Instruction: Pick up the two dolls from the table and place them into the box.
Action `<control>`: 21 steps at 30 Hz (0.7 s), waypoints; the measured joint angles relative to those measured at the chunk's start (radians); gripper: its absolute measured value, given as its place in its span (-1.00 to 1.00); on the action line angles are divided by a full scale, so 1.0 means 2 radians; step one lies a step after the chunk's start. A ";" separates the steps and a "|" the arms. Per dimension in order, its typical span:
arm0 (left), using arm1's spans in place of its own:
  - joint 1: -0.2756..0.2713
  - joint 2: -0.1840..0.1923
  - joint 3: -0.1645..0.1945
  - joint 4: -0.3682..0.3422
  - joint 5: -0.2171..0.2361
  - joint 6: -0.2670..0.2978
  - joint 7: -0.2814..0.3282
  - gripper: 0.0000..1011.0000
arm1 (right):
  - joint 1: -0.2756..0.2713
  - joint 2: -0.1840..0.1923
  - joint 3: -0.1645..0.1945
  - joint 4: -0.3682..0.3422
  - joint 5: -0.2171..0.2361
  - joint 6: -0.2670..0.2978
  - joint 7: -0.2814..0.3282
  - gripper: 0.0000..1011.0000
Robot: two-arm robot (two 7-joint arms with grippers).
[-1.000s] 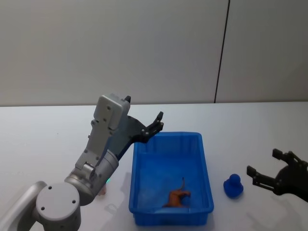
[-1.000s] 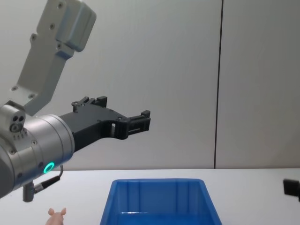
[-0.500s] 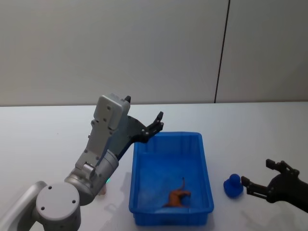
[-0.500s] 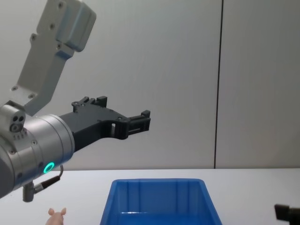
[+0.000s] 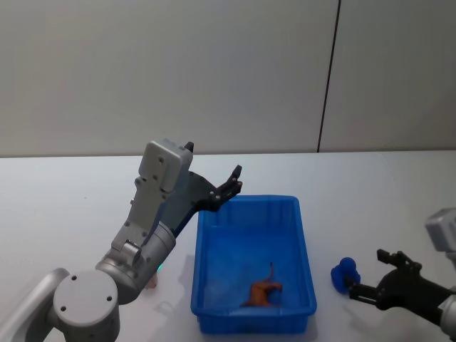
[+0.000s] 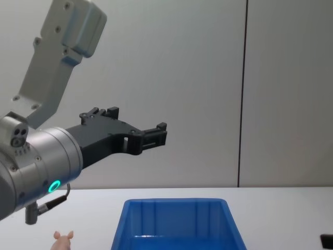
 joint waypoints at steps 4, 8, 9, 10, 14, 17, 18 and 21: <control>0.000 0.000 0.000 0.000 0.000 0.000 0.000 0.98 | 0.011 -0.010 -0.007 0.020 -0.011 -0.004 0.000 0.98; 0.000 0.000 0.000 0.000 0.000 0.000 0.000 0.98 | 0.025 -0.022 -0.014 0.044 -0.022 -0.010 0.000 0.98; 0.000 0.000 0.000 0.000 0.000 0.000 0.000 0.98 | 0.025 -0.022 -0.014 0.044 -0.022 -0.010 0.000 0.98; 0.000 0.000 0.000 0.000 0.000 0.000 0.000 0.98 | 0.031 -0.027 -0.017 0.052 -0.026 -0.012 -0.001 0.98; 0.000 0.000 0.000 0.000 0.000 0.000 0.000 0.98 | 0.041 -0.035 -0.021 0.069 -0.034 -0.015 -0.002 0.98; 0.000 0.000 0.000 0.000 0.000 0.000 0.000 0.98 | 0.047 -0.040 -0.024 0.080 -0.039 -0.017 -0.004 0.98; 0.000 0.000 0.000 0.000 0.000 0.000 0.000 0.98 | 0.051 -0.043 -0.026 0.086 -0.041 -0.018 -0.006 0.98; 0.000 0.000 0.000 0.000 0.000 0.000 0.000 0.98 | 0.057 -0.048 -0.028 0.097 -0.045 -0.020 -0.010 0.98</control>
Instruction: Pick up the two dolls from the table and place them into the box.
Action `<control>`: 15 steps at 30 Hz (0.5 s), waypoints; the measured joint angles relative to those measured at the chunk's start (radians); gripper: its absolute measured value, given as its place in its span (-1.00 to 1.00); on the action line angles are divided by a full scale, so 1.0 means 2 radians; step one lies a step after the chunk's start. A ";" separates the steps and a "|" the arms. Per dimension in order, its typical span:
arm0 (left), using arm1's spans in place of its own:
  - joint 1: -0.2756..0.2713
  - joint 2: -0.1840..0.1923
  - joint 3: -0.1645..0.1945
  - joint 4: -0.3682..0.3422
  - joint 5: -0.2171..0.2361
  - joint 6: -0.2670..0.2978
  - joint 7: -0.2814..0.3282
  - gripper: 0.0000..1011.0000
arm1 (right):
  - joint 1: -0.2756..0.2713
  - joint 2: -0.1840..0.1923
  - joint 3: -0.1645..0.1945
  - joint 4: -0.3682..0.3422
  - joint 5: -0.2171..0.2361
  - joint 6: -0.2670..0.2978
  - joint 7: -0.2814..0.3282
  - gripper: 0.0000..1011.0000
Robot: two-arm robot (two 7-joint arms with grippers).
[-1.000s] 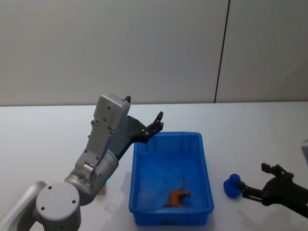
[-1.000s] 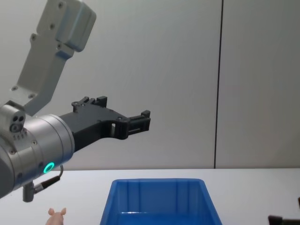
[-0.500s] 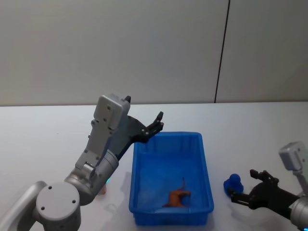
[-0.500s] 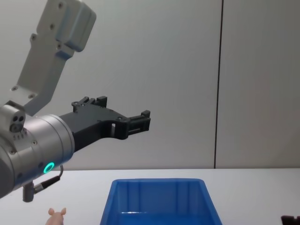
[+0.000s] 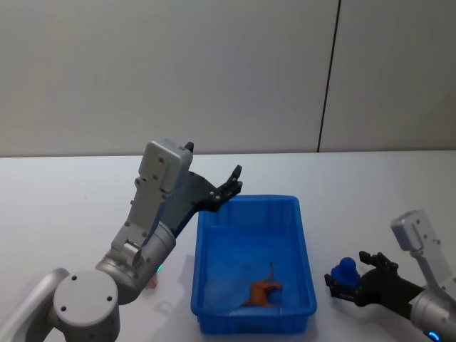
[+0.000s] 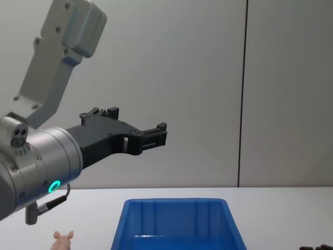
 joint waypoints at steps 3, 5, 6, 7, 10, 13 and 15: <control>0.000 0.000 0.000 0.000 0.000 0.000 0.000 0.98 | 0.007 -0.005 -0.002 0.011 -0.003 -0.002 -0.003 0.98; 0.000 0.000 0.000 0.000 0.000 0.000 0.000 0.98 | 0.011 -0.008 -0.003 0.018 -0.005 -0.003 -0.005 0.98; 0.000 0.000 0.000 0.000 0.000 0.000 0.000 0.98 | 0.012 -0.009 -0.004 0.019 -0.005 -0.003 -0.005 0.98; 0.000 0.000 0.000 0.000 0.000 0.000 0.000 0.98 | 0.013 -0.010 -0.004 0.023 -0.006 -0.004 -0.006 0.98; 0.000 0.000 0.000 0.000 0.000 0.000 0.000 0.98 | 0.016 -0.012 -0.005 0.027 -0.007 -0.005 -0.008 0.87; 0.000 0.000 0.000 0.000 0.000 0.000 0.000 0.98 | 0.019 -0.014 -0.006 0.033 -0.008 -0.006 -0.009 0.74; 0.000 0.000 0.000 0.000 0.000 0.000 0.000 0.98 | 0.021 -0.016 -0.007 0.036 -0.009 -0.006 -0.010 0.66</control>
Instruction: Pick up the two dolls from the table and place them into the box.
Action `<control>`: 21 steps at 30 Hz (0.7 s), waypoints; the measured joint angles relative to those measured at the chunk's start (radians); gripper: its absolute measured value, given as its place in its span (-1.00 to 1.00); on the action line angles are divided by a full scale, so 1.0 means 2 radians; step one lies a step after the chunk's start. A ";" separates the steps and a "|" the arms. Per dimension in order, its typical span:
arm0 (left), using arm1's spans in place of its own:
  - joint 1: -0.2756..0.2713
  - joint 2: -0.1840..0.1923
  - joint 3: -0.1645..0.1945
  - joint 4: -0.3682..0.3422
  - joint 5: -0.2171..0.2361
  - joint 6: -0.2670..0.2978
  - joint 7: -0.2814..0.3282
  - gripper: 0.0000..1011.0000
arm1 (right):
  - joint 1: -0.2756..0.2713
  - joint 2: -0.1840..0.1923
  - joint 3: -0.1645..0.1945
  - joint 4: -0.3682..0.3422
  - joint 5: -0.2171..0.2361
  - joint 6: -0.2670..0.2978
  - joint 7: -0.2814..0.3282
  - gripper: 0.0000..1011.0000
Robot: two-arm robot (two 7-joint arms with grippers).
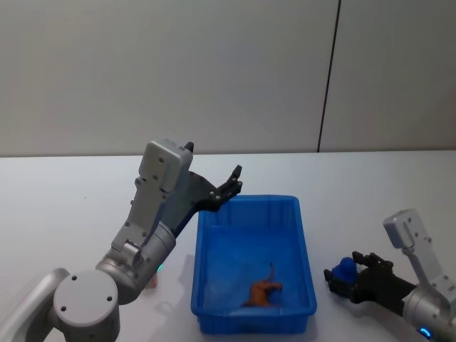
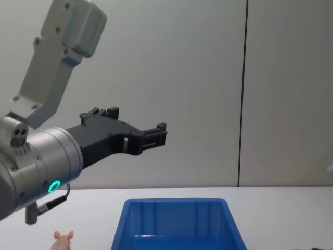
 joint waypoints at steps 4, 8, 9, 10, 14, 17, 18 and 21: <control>0.000 0.000 0.000 0.000 0.000 0.000 0.000 0.98 | 0.002 -0.002 -0.001 0.004 -0.001 -0.001 -0.001 0.40; 0.000 0.000 0.000 0.000 0.000 0.000 0.000 0.98 | 0.004 -0.003 -0.001 0.006 -0.002 -0.001 -0.002 0.14; 0.000 0.000 0.000 0.000 0.000 0.000 0.000 0.98 | 0.005 -0.003 -0.001 0.007 -0.002 -0.001 -0.002 0.07; 0.000 0.000 0.000 0.000 0.000 0.000 0.000 0.98 | 0.005 -0.003 -0.002 0.008 -0.002 -0.001 -0.002 0.05; 0.000 0.000 0.000 0.000 0.000 0.000 0.000 0.98 | 0.006 -0.004 -0.002 0.009 -0.002 -0.002 -0.003 -0.02; 0.000 0.000 0.000 0.000 0.000 0.000 0.000 0.98 | 0.006 -0.004 -0.002 0.009 -0.002 -0.002 -0.003 -0.07; 0.000 0.000 0.000 0.000 0.000 0.000 0.000 0.98 | 0.006 -0.004 -0.002 0.009 -0.002 -0.002 -0.003 -0.09; 0.000 0.000 0.000 0.000 0.000 0.000 0.000 0.98 | 0.005 -0.004 -0.002 0.009 0.000 -0.004 -0.003 -0.12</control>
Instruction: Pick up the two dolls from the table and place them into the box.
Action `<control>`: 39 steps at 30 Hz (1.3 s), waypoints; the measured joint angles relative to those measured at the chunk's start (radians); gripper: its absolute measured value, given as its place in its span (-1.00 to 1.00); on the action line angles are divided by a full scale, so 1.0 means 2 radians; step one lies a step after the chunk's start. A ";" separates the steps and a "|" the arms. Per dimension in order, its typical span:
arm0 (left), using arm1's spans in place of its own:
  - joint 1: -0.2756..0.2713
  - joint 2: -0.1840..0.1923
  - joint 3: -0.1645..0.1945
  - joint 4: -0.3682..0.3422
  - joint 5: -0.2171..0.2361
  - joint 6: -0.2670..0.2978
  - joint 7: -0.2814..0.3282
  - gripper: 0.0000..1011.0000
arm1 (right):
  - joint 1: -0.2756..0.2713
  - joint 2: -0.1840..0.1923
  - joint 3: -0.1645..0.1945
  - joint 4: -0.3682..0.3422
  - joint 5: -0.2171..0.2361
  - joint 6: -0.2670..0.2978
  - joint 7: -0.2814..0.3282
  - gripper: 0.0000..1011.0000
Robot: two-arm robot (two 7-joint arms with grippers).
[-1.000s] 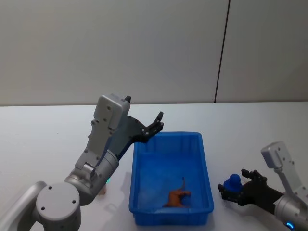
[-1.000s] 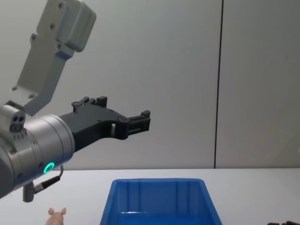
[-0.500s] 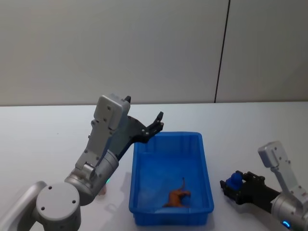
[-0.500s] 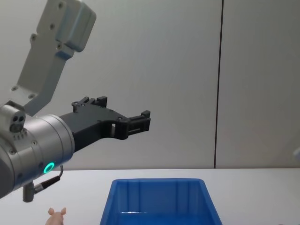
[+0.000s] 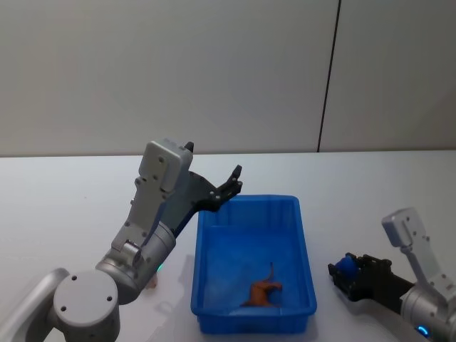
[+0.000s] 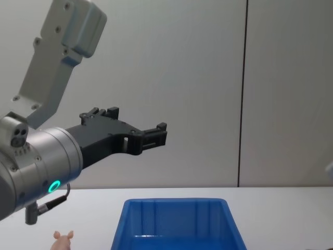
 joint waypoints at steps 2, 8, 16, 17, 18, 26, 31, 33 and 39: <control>0.000 0.000 0.000 0.000 0.000 0.000 0.000 0.98 | -0.001 0.000 0.001 -0.002 0.004 -0.004 0.000 -0.14; 0.000 0.000 0.000 0.000 0.000 0.000 0.000 0.98 | -0.001 0.002 0.004 -0.012 0.013 -0.021 0.000 -0.22; 0.000 0.000 0.000 0.000 0.000 0.000 0.000 0.98 | 0.001 0.004 0.009 -0.032 0.023 -0.050 0.003 -0.32; 0.000 0.000 0.000 0.000 0.000 0.000 0.000 0.98 | 0.002 0.005 0.010 -0.034 0.024 -0.052 0.003 -0.34; 0.000 0.000 0.000 0.000 0.000 0.000 0.000 0.98 | 0.003 0.005 0.011 -0.037 0.025 -0.055 0.004 -0.35; 0.000 0.000 0.000 0.000 0.000 0.000 0.000 0.98 | 0.013 0.005 0.016 -0.065 0.036 -0.080 0.017 -0.44; 0.000 0.000 0.000 0.000 0.000 0.000 0.000 0.98 | 0.022 0.003 0.016 -0.079 0.045 -0.084 0.037 -0.49; 0.000 0.000 0.000 0.000 0.000 0.000 0.000 0.98 | 0.025 0.002 0.016 -0.081 0.048 -0.083 0.044 -0.51; 0.000 0.000 0.000 0.000 0.000 0.000 0.000 0.98 | 0.033 -0.002 0.011 -0.084 0.054 -0.067 0.074 -0.56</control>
